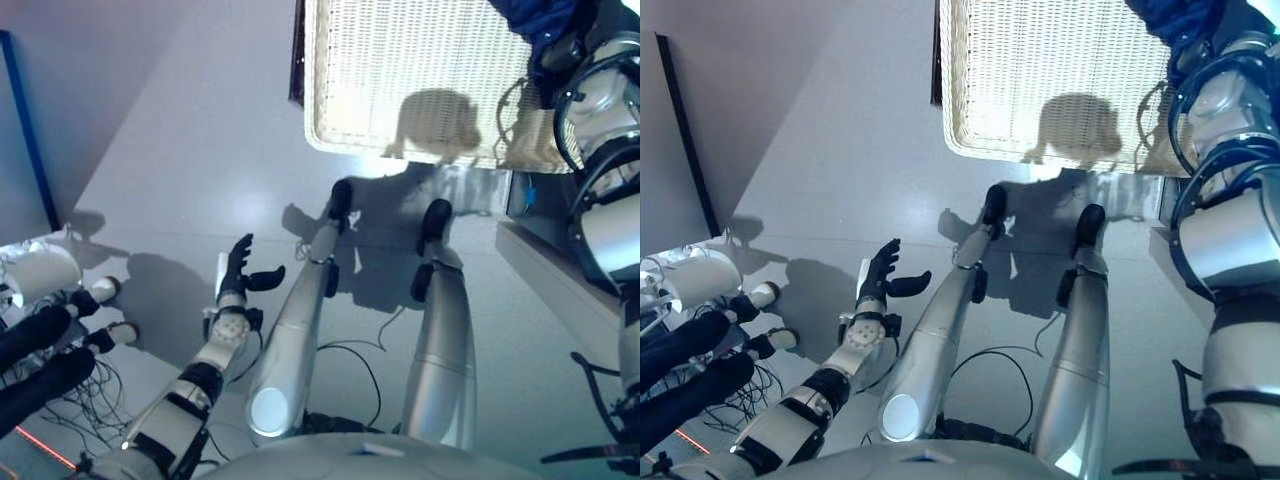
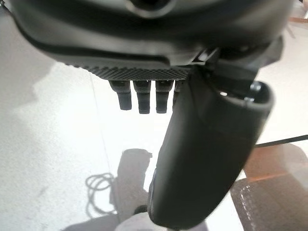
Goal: Pick up the clothes and place them into the washing machine
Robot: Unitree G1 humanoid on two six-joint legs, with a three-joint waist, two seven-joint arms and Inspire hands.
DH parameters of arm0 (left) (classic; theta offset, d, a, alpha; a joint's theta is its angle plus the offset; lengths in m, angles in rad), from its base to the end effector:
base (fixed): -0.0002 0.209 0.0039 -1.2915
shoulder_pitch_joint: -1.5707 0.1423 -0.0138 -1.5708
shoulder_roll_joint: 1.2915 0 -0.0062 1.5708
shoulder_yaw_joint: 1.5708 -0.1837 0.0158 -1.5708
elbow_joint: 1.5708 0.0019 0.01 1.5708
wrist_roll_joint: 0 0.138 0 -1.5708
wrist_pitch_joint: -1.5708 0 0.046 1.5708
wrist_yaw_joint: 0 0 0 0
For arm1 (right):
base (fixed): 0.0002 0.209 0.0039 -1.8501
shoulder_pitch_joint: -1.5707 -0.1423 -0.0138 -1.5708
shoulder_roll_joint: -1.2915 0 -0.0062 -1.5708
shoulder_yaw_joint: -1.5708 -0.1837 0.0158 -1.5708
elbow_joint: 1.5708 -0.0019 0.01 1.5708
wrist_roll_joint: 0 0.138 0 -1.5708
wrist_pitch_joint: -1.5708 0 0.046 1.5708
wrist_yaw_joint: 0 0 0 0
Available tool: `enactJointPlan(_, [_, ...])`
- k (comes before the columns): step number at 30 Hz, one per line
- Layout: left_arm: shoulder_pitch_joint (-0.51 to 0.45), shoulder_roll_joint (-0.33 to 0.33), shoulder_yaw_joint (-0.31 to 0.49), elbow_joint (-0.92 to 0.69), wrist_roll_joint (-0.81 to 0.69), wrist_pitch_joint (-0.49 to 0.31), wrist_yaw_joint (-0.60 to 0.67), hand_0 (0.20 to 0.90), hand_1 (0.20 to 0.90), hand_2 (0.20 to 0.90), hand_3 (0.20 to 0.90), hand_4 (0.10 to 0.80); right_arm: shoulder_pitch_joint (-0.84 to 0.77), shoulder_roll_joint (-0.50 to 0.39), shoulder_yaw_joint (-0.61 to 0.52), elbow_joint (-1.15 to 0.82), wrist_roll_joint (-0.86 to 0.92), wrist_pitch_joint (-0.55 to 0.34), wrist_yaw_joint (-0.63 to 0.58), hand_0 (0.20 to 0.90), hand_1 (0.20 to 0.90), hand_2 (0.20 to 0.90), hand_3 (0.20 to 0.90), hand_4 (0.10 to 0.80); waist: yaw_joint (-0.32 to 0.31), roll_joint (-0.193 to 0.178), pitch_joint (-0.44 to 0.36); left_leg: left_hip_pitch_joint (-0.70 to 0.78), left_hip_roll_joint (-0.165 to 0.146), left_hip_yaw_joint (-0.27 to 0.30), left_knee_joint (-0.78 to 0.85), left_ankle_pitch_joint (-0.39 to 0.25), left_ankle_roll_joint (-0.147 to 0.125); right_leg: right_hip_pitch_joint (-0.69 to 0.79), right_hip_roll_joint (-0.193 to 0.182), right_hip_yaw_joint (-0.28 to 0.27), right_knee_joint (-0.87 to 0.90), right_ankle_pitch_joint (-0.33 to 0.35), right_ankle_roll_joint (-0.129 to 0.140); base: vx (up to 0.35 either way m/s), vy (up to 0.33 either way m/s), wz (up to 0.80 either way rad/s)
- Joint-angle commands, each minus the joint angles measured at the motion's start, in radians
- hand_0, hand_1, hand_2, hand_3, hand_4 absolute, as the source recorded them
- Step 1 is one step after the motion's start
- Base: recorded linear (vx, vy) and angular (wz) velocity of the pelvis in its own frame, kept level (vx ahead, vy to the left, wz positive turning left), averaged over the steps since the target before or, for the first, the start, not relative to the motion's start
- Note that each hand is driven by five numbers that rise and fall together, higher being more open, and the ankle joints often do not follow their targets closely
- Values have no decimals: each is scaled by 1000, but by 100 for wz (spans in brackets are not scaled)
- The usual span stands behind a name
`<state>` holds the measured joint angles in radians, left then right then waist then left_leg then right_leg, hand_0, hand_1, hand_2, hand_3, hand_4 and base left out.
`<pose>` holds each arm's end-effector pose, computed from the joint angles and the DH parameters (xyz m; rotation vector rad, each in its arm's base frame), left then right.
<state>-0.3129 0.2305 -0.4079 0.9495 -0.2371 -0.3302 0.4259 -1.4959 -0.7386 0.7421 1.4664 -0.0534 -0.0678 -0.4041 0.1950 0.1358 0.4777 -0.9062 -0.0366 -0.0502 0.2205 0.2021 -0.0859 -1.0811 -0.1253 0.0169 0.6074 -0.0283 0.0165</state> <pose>0.2199 0.1637 -0.0433 0.2791 0.3108 0.1913 0.3528 -0.2845 0.2862 -1.1117 -0.1834 -0.7181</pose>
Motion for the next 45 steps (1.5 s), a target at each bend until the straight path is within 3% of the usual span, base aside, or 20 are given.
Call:
enactJointPlan(1, [62, 51, -1, -17, -15, -16, 33, 900, 900, 900, 900, 800, -64, -105, 64, 22, 59, -24, 11, 813, 813, 813, 813, 742, 7, 65, -13, -62, -32, 46, 65, -62, -10, 51, 37, -2, -58, -31, 22, 14, -7, 7])
enactJointPlan(2, [62, 51, -1, -18, -15, -16, 33, 900, 900, 900, 900, 800, -64, -105, 64, 22, 59, -24, 11, 742, 742, 742, 742, 695, 7, 65, -13, -62, -32, 46, 65, -62, -10, 51, 37, -2, -58, -31, 22, 13, -5, 7])
enactJointPlan(3, [67, 52, -1, -30, -13, -19, 33, 900, 900, 900, 900, 800, -69, -109, 58, 29, 65, -25, 13, 425, 425, 425, 425, 483, 10, 68, -11, -64, -35, 46, 66, -55, -13, 49, 35, -5, -53, -31, 22, 4, -3, 5])
enactJointPlan(4, [67, 52, -1, -30, -13, -19, 33, 900, 900, 900, 900, 800, -69, -109, 58, 29, 65, -25, 13, 300, 300, 300, 300, 400, 10, 68, -11, -64, -35, 46, 66, -55, -13, 48, 35, -5, -53, -31, 22, 15, -1, 4])
enactJointPlan(16, [90, 54, -14, -58, 8, -14, 26, 900, 900, 900, 900, 800, 19, -87, -52, 3, 170, -52, 22, 300, 300, 300, 300, 400, 25, 70, -30, -6, -45, 44, 56, -68, 1, 110, 34, 3, -74, -40, 22, 6, 0, 0])
enactJointPlan(22, [93, 61, -17, -50, 17, -12, 18, 900, 900, 900, 900, 800, 79, -53, -110, -26, 238, -67, 31, 300, 300, 300, 300, 400, 18, 54, -46, 57, -49, 49, 47, -81, 9, 178, 35, 6, -98, -40, 28, 49, 4, -3])
enactJointPlan(24, [90, 60, -16, -43, 22, -8, 15, 900, 900, 900, 900, 800, 110, -37, -161, -49, 310, -84, 30, 300, 300, 300, 300, 400, 15, 49, -49, 69, -45, 55, 38, -58, 18, 201, 38, 2, -123, -5, 27, -45, 22, -6])
enactJointPlan(36, [109, 63, -21, 7, 24, 7, -19, 900, 900, 900, 900, 800, 268, 136, -457, -208, 834, -217, 101, 300, 300, 300, 300, 400, -23, 32, -84, 242, -42, 80, -26, -85, 49, 374, 52, 27, -228, 16, 45, 41, 26, -13])
enactJointPlan(45, [164, 47, -13, 32, 9, 8, -69, 900, 900, 900, 900, 800, 410, 269, -654, -348, 1095, -335, 152, 300, 300, 300, 300, 400, -44, 67, -134, 357, -51, 96, -78, -97, 68, 478, 48, 47, -287, 19, 53, 62, 45, -14])
